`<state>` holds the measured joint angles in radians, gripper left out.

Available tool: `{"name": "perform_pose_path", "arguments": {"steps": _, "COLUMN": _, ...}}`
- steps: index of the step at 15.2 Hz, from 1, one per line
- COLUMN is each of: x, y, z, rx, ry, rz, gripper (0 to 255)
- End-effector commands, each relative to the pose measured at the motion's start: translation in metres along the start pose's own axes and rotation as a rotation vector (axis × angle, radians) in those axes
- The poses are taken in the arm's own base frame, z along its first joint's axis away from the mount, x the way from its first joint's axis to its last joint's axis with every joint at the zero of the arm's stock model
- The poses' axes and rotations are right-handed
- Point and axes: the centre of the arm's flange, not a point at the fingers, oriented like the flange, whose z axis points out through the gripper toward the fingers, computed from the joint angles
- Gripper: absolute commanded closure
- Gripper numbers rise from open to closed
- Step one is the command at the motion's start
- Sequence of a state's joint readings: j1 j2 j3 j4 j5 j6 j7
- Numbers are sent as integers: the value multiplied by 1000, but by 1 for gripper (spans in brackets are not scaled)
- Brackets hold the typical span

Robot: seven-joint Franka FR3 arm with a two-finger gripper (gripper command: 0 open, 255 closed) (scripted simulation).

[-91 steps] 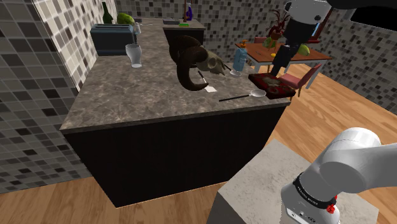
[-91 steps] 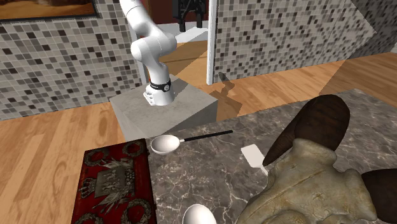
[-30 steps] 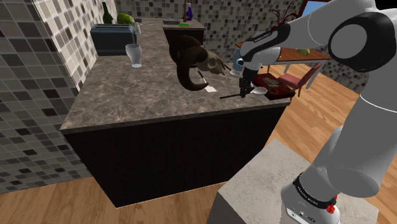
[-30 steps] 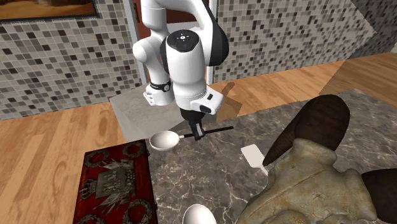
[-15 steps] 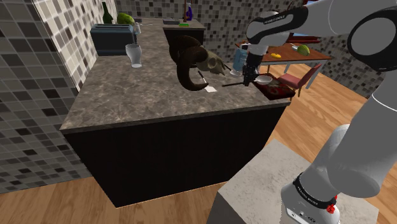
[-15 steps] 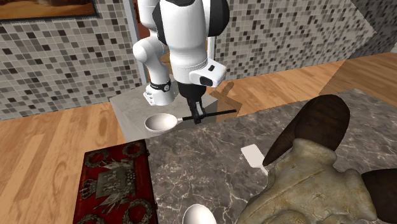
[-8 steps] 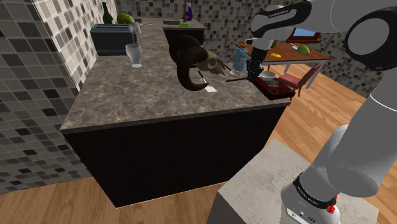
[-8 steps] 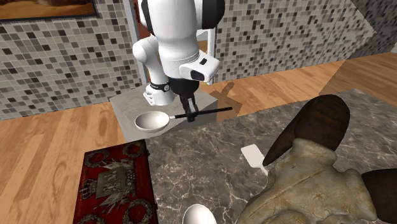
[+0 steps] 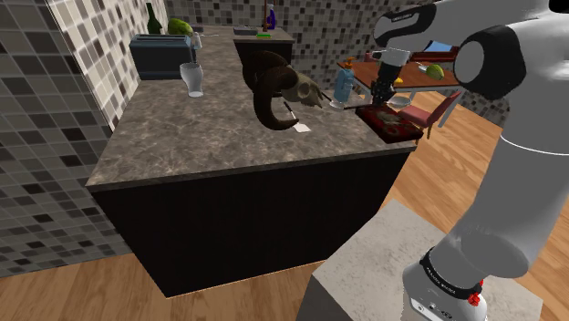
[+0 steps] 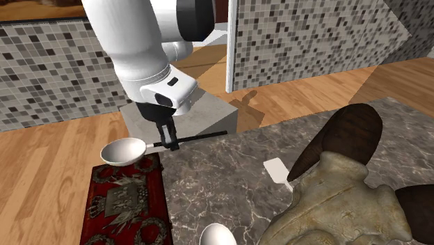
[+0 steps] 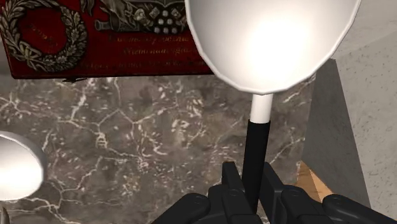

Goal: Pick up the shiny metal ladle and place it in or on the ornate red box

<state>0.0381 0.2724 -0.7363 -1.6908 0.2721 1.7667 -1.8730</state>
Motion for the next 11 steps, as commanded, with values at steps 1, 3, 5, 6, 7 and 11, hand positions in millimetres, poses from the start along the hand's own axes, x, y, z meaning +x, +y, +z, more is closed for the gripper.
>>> {"name": "perform_pose_path", "arguments": {"steps": 1, "x": -22, "y": 11, "z": -3, "rx": 1, "ry": 1, "rz": -3, "gripper": 255}}
{"name": "perform_pose_path", "arguments": {"steps": 3, "x": -46, "y": 21, "z": -7, "rx": 1, "ry": 1, "rz": -3, "gripper": 255}}
{"name": "perform_pose_path", "arguments": {"steps": 5, "x": -70, "y": 30, "z": -12, "rx": 1, "ry": 1, "rz": -3, "gripper": 255}}
{"name": "perform_pose_path", "arguments": {"steps": 6, "x": -82, "y": 35, "z": -14, "rx": 1, "ry": 1, "rz": -3, "gripper": 255}}
{"name": "perform_pose_path", "arguments": {"steps": 7, "x": -94, "y": 40, "z": -17, "rx": 1, "ry": 1, "rz": -3, "gripper": 255}}
{"name": "perform_pose_path", "arguments": {"steps": 11, "x": -129, "y": 54, "z": -12, "rx": 1, "ry": 1, "rz": -3, "gripper": 255}}
